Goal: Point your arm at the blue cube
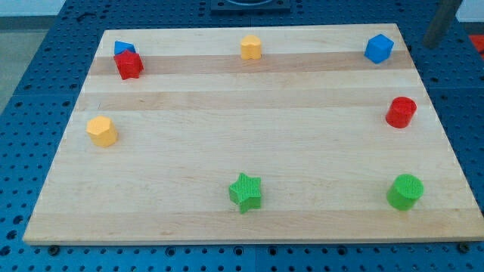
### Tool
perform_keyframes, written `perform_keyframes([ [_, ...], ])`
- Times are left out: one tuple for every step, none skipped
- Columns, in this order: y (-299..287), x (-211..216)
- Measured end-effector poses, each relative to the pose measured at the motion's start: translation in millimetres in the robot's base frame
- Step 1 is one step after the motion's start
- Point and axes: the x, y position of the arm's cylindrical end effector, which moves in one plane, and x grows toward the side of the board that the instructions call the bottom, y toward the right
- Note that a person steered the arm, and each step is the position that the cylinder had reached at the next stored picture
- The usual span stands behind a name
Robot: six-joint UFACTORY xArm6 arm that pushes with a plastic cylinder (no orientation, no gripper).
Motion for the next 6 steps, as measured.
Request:
perform_keyframes([
  [-4,0],
  [-15,5],
  [-28,14],
  [-41,27],
  [-48,31],
  [-53,31],
])
